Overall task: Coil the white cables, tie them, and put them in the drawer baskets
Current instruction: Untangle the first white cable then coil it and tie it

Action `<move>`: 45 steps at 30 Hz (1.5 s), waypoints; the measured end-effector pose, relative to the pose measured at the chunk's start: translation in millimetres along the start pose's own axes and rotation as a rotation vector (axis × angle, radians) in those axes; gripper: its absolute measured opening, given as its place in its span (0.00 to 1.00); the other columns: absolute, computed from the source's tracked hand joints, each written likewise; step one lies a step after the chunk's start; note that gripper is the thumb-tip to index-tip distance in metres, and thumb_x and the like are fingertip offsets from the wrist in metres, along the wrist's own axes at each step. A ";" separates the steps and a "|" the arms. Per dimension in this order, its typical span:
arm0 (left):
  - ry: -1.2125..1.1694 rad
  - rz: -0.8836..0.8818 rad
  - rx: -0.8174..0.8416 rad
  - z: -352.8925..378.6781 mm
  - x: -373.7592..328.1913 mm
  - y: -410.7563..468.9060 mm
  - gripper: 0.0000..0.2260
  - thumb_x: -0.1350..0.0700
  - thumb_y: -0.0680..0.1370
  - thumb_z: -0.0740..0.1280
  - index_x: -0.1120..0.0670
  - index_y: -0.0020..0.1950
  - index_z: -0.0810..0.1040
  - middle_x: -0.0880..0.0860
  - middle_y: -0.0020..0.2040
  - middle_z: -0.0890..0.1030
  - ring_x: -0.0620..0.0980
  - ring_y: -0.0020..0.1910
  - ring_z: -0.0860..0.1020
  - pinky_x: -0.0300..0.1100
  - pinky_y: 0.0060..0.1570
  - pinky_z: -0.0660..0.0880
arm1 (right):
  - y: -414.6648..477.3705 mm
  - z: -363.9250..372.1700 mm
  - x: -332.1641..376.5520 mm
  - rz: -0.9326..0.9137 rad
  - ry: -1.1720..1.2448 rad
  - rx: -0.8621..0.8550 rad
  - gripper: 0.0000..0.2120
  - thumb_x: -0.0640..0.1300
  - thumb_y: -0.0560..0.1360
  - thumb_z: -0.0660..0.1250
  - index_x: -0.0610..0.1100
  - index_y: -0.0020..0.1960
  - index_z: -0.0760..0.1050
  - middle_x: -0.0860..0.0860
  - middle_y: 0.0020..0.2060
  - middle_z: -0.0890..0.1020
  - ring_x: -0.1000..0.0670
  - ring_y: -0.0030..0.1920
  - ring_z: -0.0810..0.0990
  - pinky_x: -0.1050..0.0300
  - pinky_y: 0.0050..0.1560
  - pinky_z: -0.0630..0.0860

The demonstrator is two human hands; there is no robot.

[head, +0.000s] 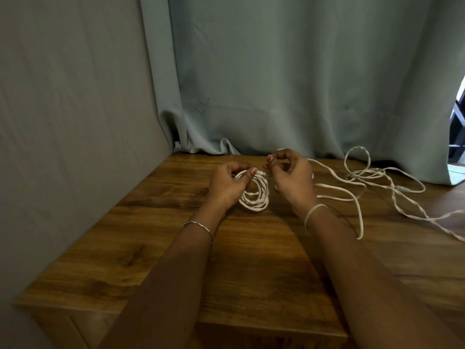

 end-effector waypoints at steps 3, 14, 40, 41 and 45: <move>-0.040 -0.019 0.026 1.2 2.0 -1.0 0.06 0.58 0.73 0.74 0.53 0.49 0.83 0.53 0.48 0.84 0.52 0.49 0.83 0.49 0.53 0.80 | 0.0 2.3 1.5 -0.021 -0.072 0.052 0.02 0.40 0.77 0.68 0.45 0.48 0.79 0.48 0.43 0.84 0.52 0.45 0.82 0.58 0.45 0.78; -0.145 -0.020 0.037 -1.4 0.8 -2.5 0.07 0.59 0.68 0.77 0.52 0.45 0.84 0.56 0.47 0.85 0.55 0.50 0.83 0.52 0.55 0.79 | -3.3 7.2 -2.7 0.074 0.013 0.221 0.06 0.40 0.73 0.72 0.40 0.50 0.83 0.50 0.39 0.84 0.56 0.40 0.82 0.67 0.40 0.75; 0.002 0.056 0.119 4.6 -4.9 -1.5 0.09 0.63 0.70 0.75 0.52 0.46 0.82 0.53 0.51 0.84 0.50 0.52 0.82 0.48 0.57 0.78 | -1.6 3.9 -7.2 0.121 0.045 0.201 0.03 0.36 0.74 0.69 0.37 0.45 0.82 0.50 0.33 0.82 0.63 0.28 0.78 0.71 0.30 0.71; 0.004 0.058 0.121 4.7 -6.0 -1.9 0.09 0.63 0.70 0.75 0.52 0.45 0.82 0.53 0.50 0.84 0.50 0.52 0.82 0.48 0.57 0.78 | -1.6 3.3 -6.9 0.122 0.044 0.204 0.03 0.36 0.74 0.69 0.37 0.45 0.82 0.50 0.33 0.82 0.63 0.28 0.77 0.71 0.29 0.71; 0.001 0.019 0.107 3.0 -3.0 -1.7 0.08 0.62 0.70 0.75 0.52 0.46 0.82 0.52 0.48 0.84 0.48 0.49 0.82 0.45 0.53 0.80 | -2.6 3.1 -5.7 0.113 0.025 0.231 0.05 0.38 0.75 0.70 0.37 0.47 0.82 0.50 0.34 0.82 0.64 0.27 0.77 0.72 0.29 0.70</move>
Point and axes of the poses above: each hand's wrist, its own y-axis towards the middle knuckle, its own z-axis out of the palm, x = y × z, the point moved 6 cm from there along y, towards the middle knuckle
